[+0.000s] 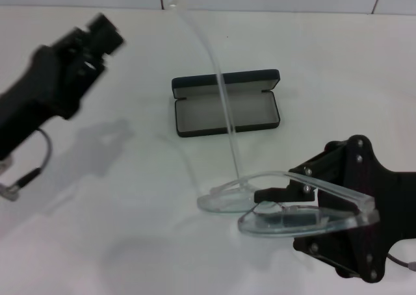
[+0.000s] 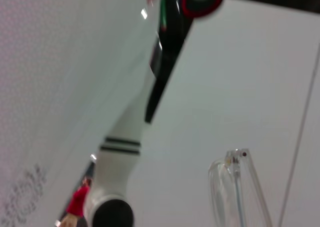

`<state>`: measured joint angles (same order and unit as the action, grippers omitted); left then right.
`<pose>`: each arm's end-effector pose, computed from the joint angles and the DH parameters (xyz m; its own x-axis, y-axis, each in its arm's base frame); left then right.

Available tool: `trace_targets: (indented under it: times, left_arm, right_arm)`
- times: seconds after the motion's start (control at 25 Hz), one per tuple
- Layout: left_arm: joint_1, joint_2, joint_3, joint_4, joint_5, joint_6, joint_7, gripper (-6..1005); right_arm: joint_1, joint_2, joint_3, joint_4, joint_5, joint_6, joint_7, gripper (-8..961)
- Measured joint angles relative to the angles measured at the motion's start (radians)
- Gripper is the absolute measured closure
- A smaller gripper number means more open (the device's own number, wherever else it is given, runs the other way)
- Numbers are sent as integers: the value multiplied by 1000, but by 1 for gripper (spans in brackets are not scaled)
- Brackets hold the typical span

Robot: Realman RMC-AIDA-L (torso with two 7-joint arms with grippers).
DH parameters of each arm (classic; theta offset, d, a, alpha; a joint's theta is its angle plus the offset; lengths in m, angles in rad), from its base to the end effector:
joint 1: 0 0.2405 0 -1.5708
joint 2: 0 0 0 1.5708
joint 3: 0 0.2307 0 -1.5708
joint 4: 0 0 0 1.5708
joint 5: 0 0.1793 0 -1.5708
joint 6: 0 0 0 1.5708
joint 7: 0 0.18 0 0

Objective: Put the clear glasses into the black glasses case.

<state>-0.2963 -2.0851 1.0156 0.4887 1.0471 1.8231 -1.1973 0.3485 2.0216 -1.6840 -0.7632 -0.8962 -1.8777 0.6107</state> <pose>-0.1732 0.2605 0.0414 0.2557 0.0713 0.9641 0.4834 -0.8731 -0.0637 0.0964 0.1921 -0.0036 0.3194 0.3964 -0.8607 0.3187 -0.9003 -0.2964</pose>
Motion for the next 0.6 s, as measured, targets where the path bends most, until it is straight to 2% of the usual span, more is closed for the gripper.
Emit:
trace_targets:
  times: [0.28, 0.6]
  left_arm:
    - [-62, -4, 109, -13, 34, -1, 22, 747]
    - [-94, -6, 124, -56, 35, -12, 37, 746]
  right_arm:
    - [62, 2, -23, 49, -5, 31, 36, 852]
    - [72, 1, -58, 55, -5, 45, 36, 852]
